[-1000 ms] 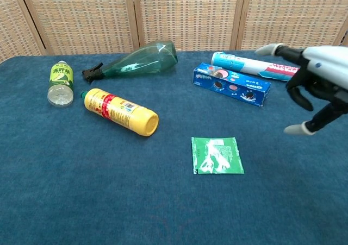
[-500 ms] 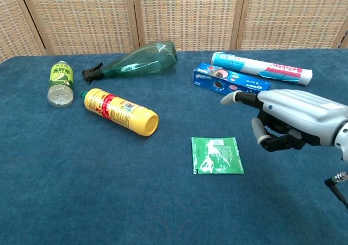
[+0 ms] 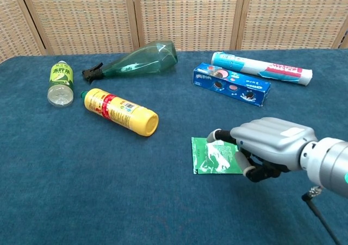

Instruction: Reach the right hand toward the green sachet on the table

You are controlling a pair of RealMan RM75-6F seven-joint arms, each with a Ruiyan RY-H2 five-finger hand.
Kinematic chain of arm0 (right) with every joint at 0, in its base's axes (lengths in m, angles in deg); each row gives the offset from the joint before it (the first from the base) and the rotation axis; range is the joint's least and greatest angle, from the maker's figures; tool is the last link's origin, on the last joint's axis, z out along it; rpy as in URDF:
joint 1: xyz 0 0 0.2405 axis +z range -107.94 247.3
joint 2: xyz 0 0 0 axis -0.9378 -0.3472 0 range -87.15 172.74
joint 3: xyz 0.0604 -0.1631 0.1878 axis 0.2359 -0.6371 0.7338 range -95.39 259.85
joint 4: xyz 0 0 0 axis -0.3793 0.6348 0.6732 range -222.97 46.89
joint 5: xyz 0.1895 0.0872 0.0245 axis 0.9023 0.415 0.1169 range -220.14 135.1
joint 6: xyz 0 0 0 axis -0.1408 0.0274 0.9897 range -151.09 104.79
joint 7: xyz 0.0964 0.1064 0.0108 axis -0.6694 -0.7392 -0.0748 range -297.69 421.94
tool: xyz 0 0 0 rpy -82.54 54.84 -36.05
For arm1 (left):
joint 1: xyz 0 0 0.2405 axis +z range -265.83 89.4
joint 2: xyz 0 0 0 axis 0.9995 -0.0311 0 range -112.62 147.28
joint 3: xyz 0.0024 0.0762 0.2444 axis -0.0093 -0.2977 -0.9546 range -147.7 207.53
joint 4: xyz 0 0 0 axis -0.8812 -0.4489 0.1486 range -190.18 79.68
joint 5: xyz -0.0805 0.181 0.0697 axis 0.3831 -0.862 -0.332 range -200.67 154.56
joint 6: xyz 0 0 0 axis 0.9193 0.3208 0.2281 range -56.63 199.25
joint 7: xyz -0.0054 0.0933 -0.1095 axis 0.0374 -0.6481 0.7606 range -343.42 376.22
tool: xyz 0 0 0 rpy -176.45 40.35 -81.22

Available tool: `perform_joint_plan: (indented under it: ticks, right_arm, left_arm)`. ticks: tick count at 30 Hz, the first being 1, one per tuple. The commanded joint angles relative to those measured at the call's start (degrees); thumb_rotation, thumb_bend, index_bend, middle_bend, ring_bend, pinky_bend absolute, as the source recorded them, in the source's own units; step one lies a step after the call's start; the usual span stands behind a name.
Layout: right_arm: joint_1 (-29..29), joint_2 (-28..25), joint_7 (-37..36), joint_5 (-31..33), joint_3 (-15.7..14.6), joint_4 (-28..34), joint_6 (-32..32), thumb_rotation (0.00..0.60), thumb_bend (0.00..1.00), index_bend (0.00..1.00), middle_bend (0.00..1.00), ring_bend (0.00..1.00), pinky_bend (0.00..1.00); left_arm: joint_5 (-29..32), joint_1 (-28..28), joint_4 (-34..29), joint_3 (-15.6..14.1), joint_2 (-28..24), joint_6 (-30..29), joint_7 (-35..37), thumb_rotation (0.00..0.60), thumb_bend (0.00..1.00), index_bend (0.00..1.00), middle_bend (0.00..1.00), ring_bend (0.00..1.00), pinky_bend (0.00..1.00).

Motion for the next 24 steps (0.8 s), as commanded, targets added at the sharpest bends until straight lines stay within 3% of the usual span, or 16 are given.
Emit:
perform_joint_plan:
  ticks: [1, 8, 24]
  right_arm:
    - [2.25, 1.87, 3.37, 4.57, -0.33, 0.65, -0.63, 0.6, 1.0, 0.16, 0.93, 1.0, 0.98]
    - [4.22, 3.51, 5.06, 8.78, -1.38, -0.25, -1.99, 0.6, 1.0, 0.17, 0.93, 1.0, 0.98]
    - [5.87, 3.09, 2.8, 8.95, -2.94, 0.12, -4.59, 0.6, 1.0, 0.17, 0.93, 1.0, 0.98]
  left_arm:
    - [0.04, -0.03, -0.02, -0.02, -0.11, 0.08, 0.17, 0.582, 0.04, 0.0, 0.0, 0.0, 0.0]
    - [-0.07, 0.05, -0.07, 0.02, -0.27, -0.22, 0.61, 0.582, 0.04, 0.0, 0.0, 0.0, 0.0]
    - [-0.37, -0.02, -0.42, -0.14, -0.08, -0.15, -0.35, 0.583, 0.04, 0.0, 0.0, 0.0, 0.0]
